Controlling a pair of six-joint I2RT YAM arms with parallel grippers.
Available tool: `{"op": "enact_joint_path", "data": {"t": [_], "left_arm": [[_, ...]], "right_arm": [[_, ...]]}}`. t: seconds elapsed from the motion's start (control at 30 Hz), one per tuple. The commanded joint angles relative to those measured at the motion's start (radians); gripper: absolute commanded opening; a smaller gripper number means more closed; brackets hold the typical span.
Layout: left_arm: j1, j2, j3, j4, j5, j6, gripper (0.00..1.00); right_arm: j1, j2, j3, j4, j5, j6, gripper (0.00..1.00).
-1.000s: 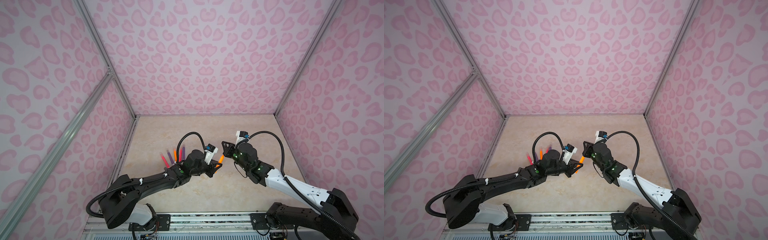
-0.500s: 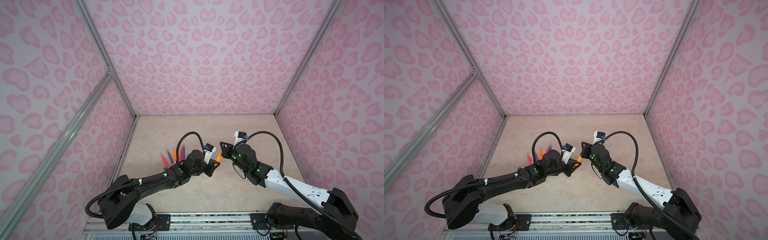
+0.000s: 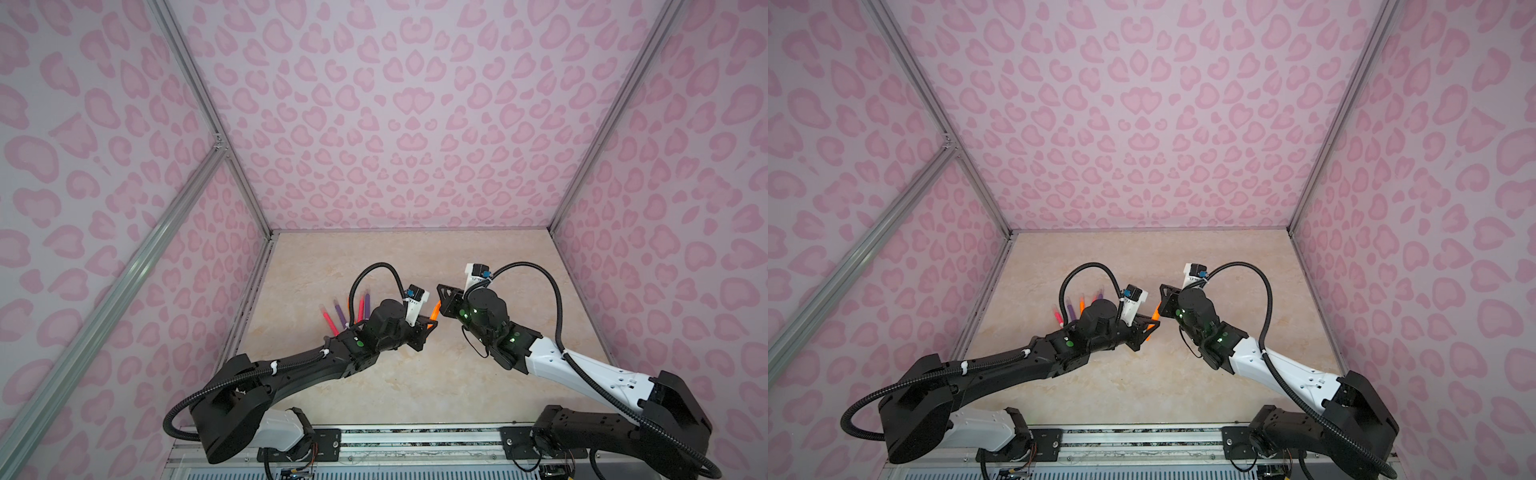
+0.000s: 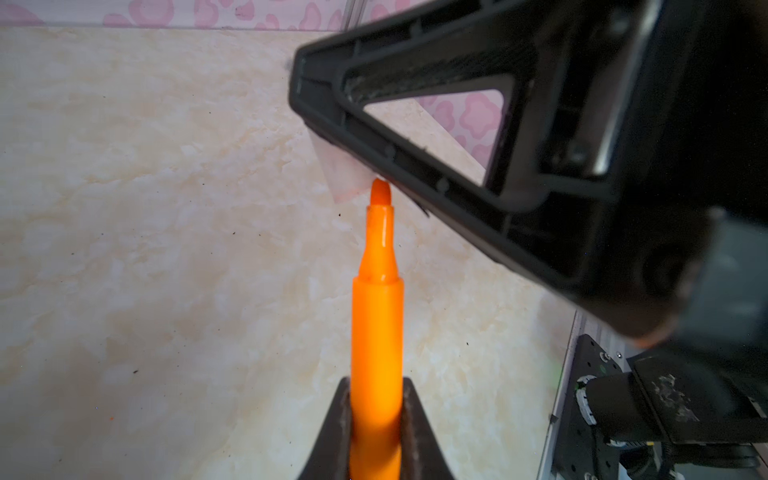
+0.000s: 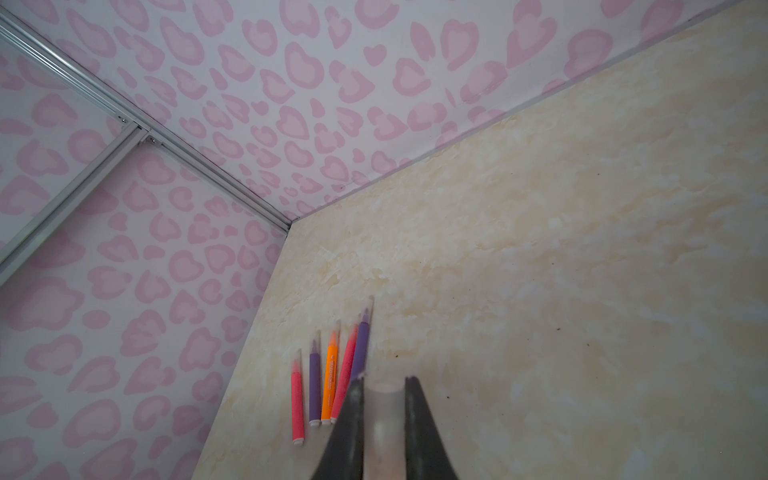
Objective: Insert the pens into the pen caps
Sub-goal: 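Align the clear cap above the orange marker tip with the right gripper, then lower the clear cap onto the orange marker tip with the right gripper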
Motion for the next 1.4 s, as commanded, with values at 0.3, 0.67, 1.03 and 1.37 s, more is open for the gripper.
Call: {"op": "enact_joint_path", "data": {"t": [0.3,0.67,1.03,1.37], "left_arm": [[0.000,0.009,0.013,-0.002,0.014,0.013,0.03],[0.000,0.009,0.015,-0.003,0.016,0.014,0.03],[0.000,0.016,0.019,-0.006,0.023,0.014,0.03],[0.000,0.006,0.013,-0.005,-0.002,0.007,0.03]], "right_arm": [[0.005,0.002,0.001,0.020,0.019,0.004,0.03],[0.005,-0.002,-0.006,0.020,0.057,0.002,0.03],[0.005,-0.002,-0.003,0.020,0.033,-0.001,0.03],[0.019,-0.001,-0.009,0.040,0.021,0.010,0.03]]}}
